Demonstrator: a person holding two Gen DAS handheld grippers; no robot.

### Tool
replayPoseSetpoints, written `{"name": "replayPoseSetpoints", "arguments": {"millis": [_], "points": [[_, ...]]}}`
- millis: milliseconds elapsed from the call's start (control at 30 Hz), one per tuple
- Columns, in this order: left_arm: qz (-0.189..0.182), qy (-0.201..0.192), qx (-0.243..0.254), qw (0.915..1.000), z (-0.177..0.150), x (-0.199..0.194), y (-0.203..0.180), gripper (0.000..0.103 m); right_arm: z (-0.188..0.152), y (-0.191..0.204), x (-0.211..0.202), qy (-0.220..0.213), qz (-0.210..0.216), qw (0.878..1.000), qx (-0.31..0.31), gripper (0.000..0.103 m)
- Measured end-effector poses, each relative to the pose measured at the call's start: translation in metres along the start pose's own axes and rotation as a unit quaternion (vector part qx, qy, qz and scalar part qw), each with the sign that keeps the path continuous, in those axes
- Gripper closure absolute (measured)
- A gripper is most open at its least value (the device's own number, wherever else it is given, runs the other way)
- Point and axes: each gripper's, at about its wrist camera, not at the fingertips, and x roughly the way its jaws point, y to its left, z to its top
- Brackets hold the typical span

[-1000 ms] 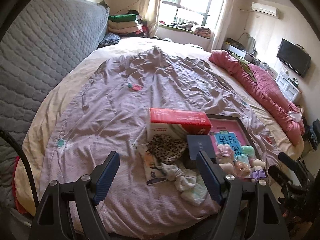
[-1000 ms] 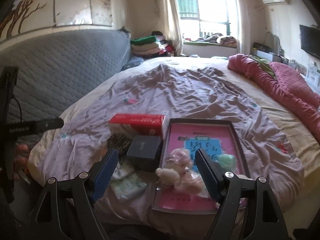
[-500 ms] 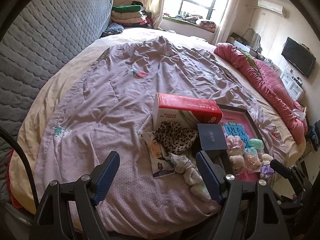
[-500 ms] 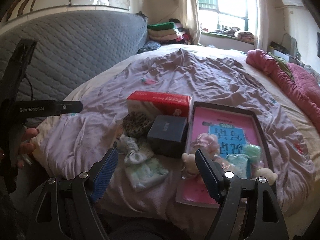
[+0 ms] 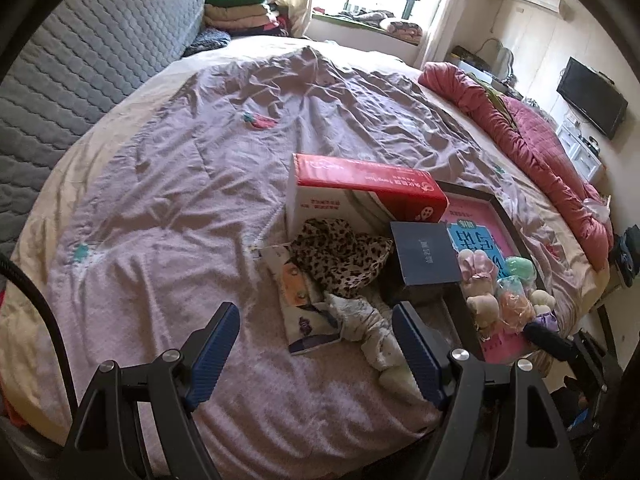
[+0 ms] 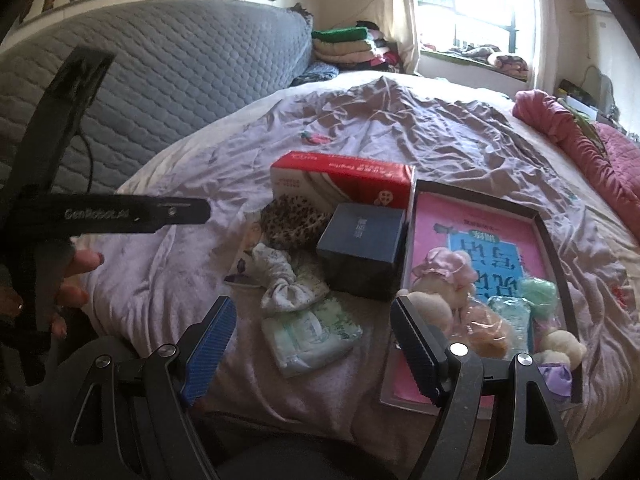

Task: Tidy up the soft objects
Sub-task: 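Grasp the leopard-print cloth with the left gripper while the right grasps the white lace scrunchie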

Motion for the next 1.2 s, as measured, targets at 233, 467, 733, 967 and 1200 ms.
{"name": "replayPoseSetpoints", "arguments": {"millis": [233,467,733,967,1200], "points": [[-0.027,0.042,0.003,0.9987,0.016,0.047,-0.008,0.025,0.001,0.001,0.020,0.014,0.007,1.000,0.003,0.022],[-0.033,0.062,0.025,0.9972,0.019,0.071,-0.016,0.025,-0.001,0.011,0.034,0.028,0.016,0.999,-0.018,0.022],[-0.030,0.071,0.041,0.9962,0.024,0.094,-0.019,0.027,0.001,0.012,0.048,0.034,0.020,0.999,-0.021,0.022],[-0.030,0.080,0.052,0.9949,0.028,0.115,-0.018,0.046,0.007,0.011,0.067,0.041,0.020,0.999,-0.025,0.022],[-0.063,0.100,0.046,0.9919,0.027,0.132,-0.011,0.066,0.014,0.022,0.092,0.050,0.018,0.997,-0.056,0.022]]}}
